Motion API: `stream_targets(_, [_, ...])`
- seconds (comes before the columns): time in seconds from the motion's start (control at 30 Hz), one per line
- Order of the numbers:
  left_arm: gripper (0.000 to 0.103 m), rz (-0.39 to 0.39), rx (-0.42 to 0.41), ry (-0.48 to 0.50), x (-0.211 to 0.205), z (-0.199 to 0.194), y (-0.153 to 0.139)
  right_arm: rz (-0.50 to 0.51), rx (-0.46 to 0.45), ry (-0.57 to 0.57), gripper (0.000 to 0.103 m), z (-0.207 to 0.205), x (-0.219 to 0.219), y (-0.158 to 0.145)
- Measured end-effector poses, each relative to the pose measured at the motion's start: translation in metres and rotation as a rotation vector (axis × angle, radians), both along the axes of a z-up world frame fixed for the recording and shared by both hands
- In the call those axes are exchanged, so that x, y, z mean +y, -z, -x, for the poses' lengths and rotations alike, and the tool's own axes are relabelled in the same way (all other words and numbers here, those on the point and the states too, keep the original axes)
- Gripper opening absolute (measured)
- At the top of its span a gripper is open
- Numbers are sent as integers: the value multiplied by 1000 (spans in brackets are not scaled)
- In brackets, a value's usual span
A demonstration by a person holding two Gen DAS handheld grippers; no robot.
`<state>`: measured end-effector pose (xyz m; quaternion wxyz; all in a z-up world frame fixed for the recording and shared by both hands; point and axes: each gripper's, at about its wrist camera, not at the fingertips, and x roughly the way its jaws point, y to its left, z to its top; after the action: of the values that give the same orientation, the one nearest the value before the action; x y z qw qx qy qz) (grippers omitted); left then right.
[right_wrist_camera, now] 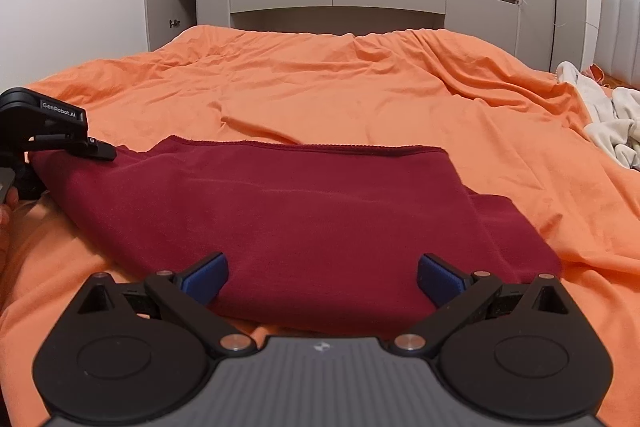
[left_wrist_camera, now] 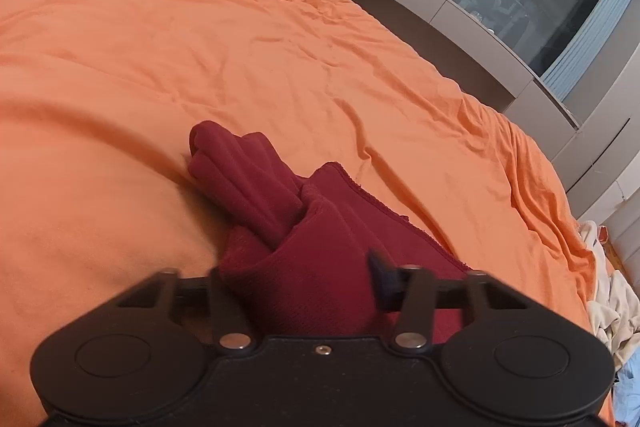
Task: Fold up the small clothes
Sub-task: 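Fold the held sweater side over the middle and open the left gripper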
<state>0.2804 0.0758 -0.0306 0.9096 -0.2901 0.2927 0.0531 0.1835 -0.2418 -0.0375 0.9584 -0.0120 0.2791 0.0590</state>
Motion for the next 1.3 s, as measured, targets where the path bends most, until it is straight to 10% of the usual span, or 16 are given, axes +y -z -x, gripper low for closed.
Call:
stream_targets(0.43, [19, -265, -153, 218, -67, -31, -59, 52, -45, 140, 103, 30, -51, -17])
stream_targets(0.93, [18, -448, -187, 852, -245, -7, -49, 91, -50, 434, 103, 78, -143, -25])
stream_targets(1.1, [28, -508, -125, 924, -259, 9, -23, 85, -47, 467, 103, 83, -158, -23])
stream_targets(1.3, [49, -371, -108, 951, -241, 10, -24, 59, -35, 460, 103, 80, -157, -20])
